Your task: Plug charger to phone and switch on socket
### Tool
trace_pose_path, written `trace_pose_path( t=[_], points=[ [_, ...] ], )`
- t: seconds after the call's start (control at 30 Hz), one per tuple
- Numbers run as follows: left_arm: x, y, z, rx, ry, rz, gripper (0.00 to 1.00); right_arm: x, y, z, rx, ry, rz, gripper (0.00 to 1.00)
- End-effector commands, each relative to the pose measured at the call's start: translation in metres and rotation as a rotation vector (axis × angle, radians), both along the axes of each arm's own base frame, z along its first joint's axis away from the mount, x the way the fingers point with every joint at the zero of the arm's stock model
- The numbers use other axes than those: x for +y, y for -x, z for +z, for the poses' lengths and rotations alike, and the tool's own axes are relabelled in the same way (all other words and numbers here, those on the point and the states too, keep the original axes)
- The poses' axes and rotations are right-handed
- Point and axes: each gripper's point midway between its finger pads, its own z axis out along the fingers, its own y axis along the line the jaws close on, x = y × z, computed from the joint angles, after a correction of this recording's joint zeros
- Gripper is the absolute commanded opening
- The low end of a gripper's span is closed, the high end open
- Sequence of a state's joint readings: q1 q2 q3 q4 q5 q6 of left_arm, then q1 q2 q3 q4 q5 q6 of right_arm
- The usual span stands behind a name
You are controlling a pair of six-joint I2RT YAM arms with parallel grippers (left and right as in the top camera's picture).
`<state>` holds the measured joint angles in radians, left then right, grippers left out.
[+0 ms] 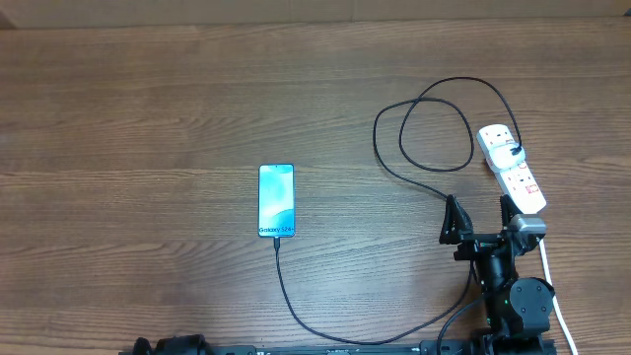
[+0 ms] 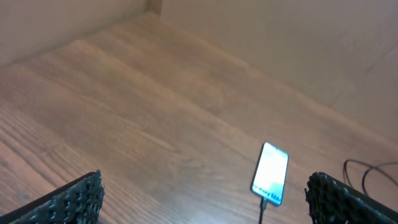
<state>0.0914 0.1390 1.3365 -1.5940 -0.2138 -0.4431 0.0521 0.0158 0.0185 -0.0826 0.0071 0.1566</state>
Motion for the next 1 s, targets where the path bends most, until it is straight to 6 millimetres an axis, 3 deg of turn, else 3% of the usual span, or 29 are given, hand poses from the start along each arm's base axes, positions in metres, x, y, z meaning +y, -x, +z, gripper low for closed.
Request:
trace_pose_path(
  t=[0.0, 0.23, 0.47, 0.73, 0.97],
  points=[
    [0.000, 0.004, -0.010, 0.021, 0.009, 0.000, 1.00, 0.000, 0.000, -0.002, -0.003, 0.004, 0.000, 1.00],
    [-0.002, 0.023, -0.021, -0.050, 0.004, 0.012, 1.00, 0.000, 0.000, -0.002, -0.003, 0.004, 0.000, 1.00],
    [-0.002, 0.024, -0.021, -0.060, 0.007, 0.025, 1.00, 0.000, 0.000, -0.002, -0.003, 0.004, 0.000, 1.00],
    [-0.004, -0.005, 0.015, -0.221, 0.009, -0.002, 1.00, 0.000, 0.000, -0.002, -0.003, 0.005, 0.000, 1.00],
    [-0.011, -0.050, 0.006, -0.203, -0.027, -0.088, 1.00, 0.000, 0.000, -0.002, -0.003, 0.004, 0.000, 1.00]
  ],
)
